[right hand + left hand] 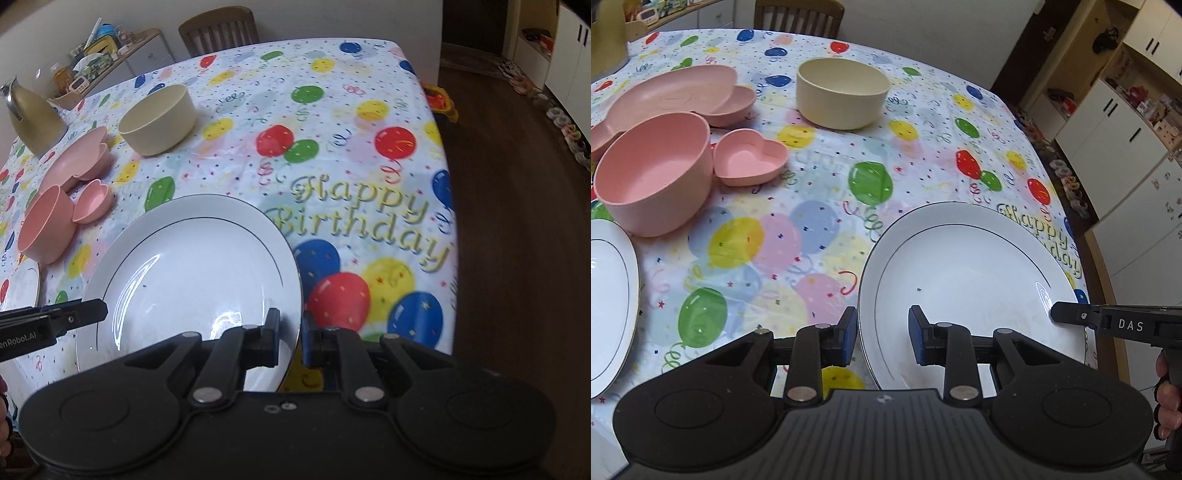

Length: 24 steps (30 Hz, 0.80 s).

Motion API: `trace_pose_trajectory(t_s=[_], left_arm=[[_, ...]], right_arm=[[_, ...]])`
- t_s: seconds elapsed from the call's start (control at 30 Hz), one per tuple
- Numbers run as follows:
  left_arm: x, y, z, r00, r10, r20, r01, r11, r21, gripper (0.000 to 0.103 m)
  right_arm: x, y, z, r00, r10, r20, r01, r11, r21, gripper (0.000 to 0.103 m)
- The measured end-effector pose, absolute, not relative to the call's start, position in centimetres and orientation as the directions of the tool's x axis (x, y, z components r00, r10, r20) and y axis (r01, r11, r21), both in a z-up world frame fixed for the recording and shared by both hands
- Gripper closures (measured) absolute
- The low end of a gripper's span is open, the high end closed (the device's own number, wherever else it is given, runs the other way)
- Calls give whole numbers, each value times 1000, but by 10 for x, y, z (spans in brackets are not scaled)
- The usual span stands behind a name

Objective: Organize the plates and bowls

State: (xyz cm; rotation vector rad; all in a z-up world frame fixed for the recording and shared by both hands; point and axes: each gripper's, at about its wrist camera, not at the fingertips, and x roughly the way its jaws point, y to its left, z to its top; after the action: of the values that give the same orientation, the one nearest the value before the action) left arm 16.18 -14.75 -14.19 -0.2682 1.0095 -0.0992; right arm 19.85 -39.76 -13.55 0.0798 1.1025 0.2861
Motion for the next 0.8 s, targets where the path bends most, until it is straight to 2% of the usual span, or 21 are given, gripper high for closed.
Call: trace_pose_trajectory(t_s=[0.47,0.8], left_arm=[[162,-159,-143,520,-200,-830,19,975,-223,74],[151,-150,-129,545,-187,-818,24,978,-208,74]], right_arm=[[184,-410,-138,437,221,-872,-119,975,187,91],[175,-406,-119,506,155,-849,-76,988,135,90]])
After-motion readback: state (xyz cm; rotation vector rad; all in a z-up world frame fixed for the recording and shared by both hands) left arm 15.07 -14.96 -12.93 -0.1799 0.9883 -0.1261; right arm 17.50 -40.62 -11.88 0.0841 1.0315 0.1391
